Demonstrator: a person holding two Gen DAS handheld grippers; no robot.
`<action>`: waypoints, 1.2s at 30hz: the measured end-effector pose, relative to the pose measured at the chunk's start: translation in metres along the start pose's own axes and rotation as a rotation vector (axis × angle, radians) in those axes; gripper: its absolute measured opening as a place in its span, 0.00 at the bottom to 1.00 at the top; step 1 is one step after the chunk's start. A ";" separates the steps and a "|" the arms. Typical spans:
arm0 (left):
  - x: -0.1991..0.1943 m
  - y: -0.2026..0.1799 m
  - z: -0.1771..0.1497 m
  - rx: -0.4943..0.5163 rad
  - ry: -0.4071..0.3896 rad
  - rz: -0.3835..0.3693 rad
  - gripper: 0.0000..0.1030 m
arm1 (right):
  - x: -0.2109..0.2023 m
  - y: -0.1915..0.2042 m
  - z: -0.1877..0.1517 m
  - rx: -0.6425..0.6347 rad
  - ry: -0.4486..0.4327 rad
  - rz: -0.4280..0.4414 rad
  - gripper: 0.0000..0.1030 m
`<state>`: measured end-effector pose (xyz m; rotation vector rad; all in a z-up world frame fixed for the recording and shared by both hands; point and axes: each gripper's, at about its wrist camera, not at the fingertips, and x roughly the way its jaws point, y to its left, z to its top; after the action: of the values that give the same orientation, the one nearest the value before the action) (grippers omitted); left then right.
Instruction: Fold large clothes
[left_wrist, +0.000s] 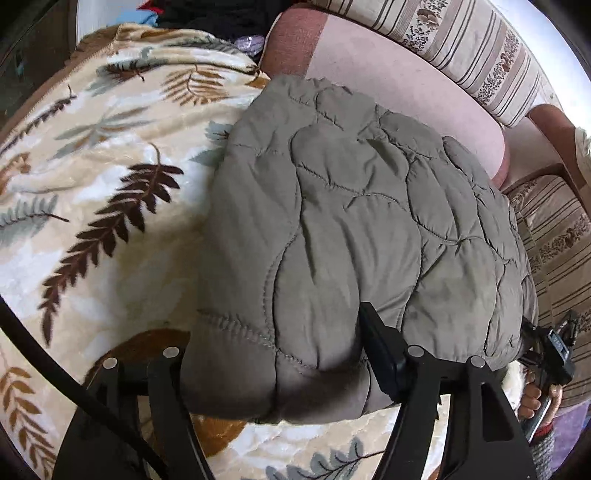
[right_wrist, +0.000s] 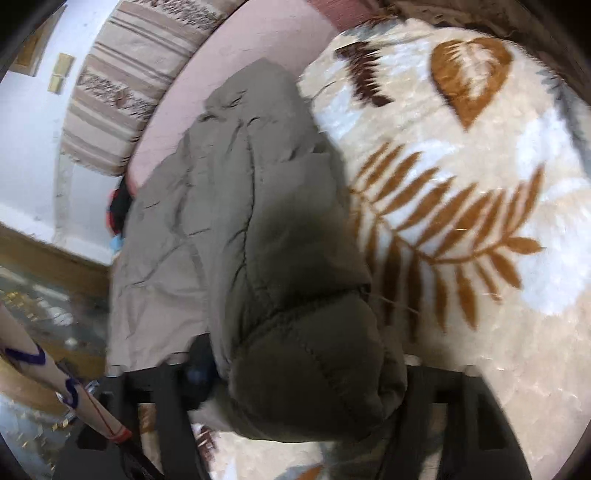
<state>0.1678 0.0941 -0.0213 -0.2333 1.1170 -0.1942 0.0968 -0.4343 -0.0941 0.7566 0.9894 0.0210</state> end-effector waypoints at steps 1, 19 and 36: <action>-0.005 -0.001 -0.002 0.011 -0.004 0.002 0.68 | -0.003 0.001 -0.001 -0.006 -0.009 -0.021 0.86; -0.039 -0.035 -0.010 0.165 -0.134 0.170 0.78 | -0.082 0.083 -0.010 -0.392 -0.251 -0.279 0.90; -0.034 -0.024 -0.071 0.065 -0.159 0.340 0.78 | 0.118 0.251 -0.010 -0.774 -0.054 -0.321 0.90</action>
<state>0.0884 0.0744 -0.0145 0.0013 0.9742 0.0896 0.2347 -0.2001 -0.0388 -0.1107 0.9420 0.0984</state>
